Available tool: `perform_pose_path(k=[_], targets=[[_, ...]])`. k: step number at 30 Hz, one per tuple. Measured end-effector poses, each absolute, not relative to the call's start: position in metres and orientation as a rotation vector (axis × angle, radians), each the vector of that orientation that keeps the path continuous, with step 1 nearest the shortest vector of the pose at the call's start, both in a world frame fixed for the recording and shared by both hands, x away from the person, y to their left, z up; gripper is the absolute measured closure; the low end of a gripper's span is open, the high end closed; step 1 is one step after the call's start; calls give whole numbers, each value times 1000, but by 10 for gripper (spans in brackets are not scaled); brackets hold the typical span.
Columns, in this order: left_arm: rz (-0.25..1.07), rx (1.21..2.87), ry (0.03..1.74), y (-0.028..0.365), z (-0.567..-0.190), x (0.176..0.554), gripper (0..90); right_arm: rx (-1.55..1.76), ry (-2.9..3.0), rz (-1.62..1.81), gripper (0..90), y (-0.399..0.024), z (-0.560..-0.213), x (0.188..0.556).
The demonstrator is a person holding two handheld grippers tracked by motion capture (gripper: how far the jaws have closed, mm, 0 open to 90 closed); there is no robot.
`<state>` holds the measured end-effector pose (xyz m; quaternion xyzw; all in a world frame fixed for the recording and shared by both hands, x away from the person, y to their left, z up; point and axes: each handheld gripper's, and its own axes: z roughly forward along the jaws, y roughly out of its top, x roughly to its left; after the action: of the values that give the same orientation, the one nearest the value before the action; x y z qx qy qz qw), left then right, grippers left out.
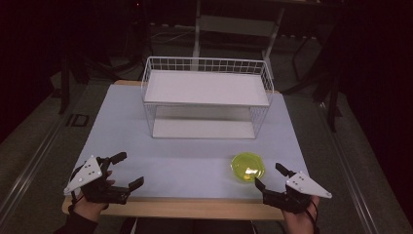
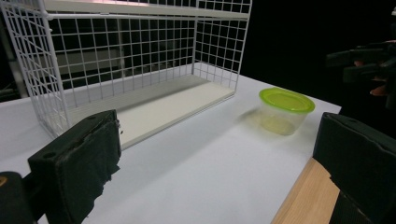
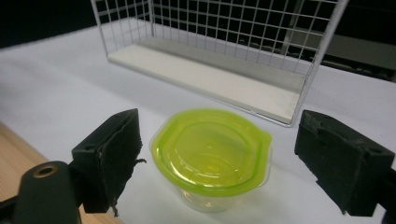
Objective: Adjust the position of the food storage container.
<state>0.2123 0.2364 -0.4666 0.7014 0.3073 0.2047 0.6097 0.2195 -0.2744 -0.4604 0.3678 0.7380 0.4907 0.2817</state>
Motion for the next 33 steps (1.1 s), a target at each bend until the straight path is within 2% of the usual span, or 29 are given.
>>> perform_pose_path(k=[9, 15, 26, 29, 32, 33], targets=[[475, 1625, 687, 234, -467, 212, 18, 899, 2022, 1383, 149, -266, -455, 212], [480, 1623, 677, 234, -466, 211, 18, 794, 2012, 1428, 129, -257, -438, 206], [474, 1615, 684, 234, -467, 212, 18, 840, 1987, 1432, 114, -257, -408, 225], [479, 1615, 683, 234, -467, 211, 18, 858, 1988, 1410, 151, -262, -407, 231], [480, 1614, 685, 234, -467, 211, 18, 899, 1996, 1364, 272, -269, -409, 237], [478, 1614, 685, 234, -467, 212, 18, 912, 2001, 1362, 368, -272, -410, 239]])
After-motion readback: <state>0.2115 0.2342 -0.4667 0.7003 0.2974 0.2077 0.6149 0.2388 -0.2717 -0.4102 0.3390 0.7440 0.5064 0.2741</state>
